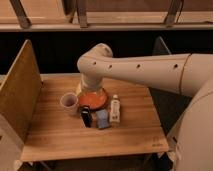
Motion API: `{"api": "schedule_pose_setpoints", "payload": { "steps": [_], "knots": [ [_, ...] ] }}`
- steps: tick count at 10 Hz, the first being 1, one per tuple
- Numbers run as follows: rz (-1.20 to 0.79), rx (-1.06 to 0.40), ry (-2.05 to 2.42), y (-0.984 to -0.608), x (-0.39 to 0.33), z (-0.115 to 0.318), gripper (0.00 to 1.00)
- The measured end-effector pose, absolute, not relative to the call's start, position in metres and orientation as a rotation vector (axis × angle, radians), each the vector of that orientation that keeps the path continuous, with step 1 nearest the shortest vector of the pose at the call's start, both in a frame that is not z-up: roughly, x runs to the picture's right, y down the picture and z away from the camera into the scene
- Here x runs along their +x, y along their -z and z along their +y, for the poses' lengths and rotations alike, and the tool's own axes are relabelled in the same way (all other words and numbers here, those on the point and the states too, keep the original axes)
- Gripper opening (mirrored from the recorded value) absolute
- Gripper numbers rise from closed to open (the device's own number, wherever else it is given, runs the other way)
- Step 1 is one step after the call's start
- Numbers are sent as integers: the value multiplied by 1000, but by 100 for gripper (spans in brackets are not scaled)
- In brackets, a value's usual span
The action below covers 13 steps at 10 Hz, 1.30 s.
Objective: Place the ceramic cup in the ceramic bowl
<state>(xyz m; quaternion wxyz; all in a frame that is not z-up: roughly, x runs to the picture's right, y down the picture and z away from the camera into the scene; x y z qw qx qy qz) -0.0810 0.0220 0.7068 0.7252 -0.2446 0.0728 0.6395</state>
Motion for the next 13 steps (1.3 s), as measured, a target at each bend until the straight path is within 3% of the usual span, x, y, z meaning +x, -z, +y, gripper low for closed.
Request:
{"api": "schedule_pose_setpoints", "payload": {
  "steps": [4, 8, 13],
  "knots": [
    [17, -550, -1265, -735, -102, -7, 65],
    [-39, -664, -1226, -769, -115, 7, 65],
    [-51, -698, -1231, -774, -117, 13, 65]
  ]
}}
